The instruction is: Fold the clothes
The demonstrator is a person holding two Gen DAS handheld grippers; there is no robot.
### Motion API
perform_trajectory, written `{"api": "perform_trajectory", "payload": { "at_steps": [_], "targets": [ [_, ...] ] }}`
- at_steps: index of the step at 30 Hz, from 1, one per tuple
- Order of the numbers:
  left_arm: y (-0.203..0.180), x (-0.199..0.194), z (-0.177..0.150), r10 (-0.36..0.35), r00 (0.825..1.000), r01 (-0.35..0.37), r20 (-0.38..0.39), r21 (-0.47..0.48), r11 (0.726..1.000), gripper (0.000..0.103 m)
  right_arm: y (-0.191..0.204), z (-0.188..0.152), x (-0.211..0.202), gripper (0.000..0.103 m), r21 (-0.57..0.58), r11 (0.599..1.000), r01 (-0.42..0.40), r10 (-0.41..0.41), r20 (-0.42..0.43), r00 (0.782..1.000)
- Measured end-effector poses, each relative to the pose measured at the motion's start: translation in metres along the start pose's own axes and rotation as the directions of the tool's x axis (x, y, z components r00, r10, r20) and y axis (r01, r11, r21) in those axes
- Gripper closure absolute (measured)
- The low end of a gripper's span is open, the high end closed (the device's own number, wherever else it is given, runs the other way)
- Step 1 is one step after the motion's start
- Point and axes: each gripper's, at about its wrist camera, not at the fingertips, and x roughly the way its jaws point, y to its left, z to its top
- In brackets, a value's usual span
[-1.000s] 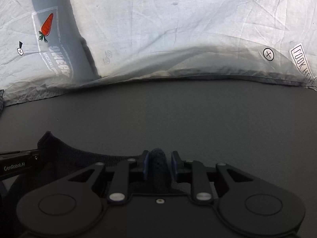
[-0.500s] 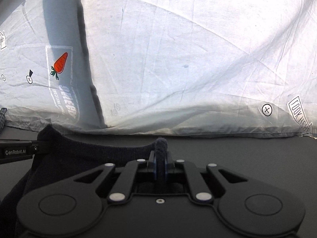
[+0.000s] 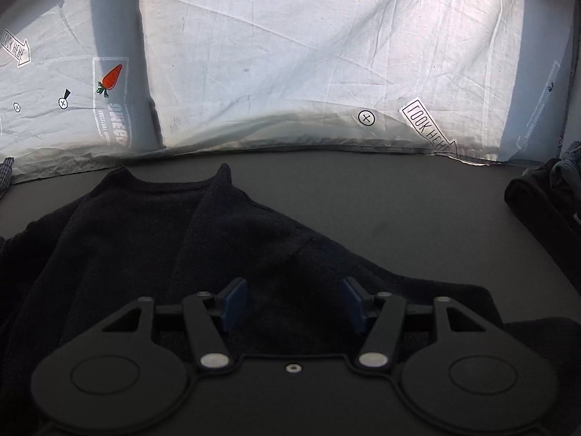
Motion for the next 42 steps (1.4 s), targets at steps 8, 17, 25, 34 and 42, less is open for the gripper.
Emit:
{"api": "perform_trajectory", "payload": {
  "at_steps": [8, 17, 25, 34, 42],
  "targets": [
    [0.039, -0.052, -0.112, -0.013, 0.977, -0.028, -0.214, -0.19, 0.981, 0.045, -0.024, -0.107, -0.073, 0.046, 0.12, 0.99, -0.079, 0.102, -0.199, 0.975],
    [0.004, -0.067, -0.118, 0.025, 0.985, -0.048, -0.172, -0.131, 0.99, 0.095, -0.005, -0.123, -0.095, 0.099, -0.081, 0.983, -0.165, 0.145, -0.21, 0.967],
    [0.026, -0.133, -0.128, 0.022, 0.987, -0.042, -0.157, -0.129, 0.991, 0.094, -0.05, -0.119, -0.137, 0.1, -0.023, 1.0, -0.012, 0.008, -0.155, 0.988],
    [0.031, -0.124, -0.142, -0.016, 0.975, -0.01, -0.223, -0.115, 0.993, 0.066, -0.049, -0.138, -0.128, 0.076, 0.105, 0.992, 0.071, -0.041, -0.264, 0.964],
    [0.006, -0.133, -0.108, -0.083, 0.989, 0.074, -0.118, -0.081, 0.994, 0.029, -0.079, -0.131, -0.148, 0.065, 0.205, 0.967, 0.149, -0.099, -0.234, 0.967]
  ]
}}
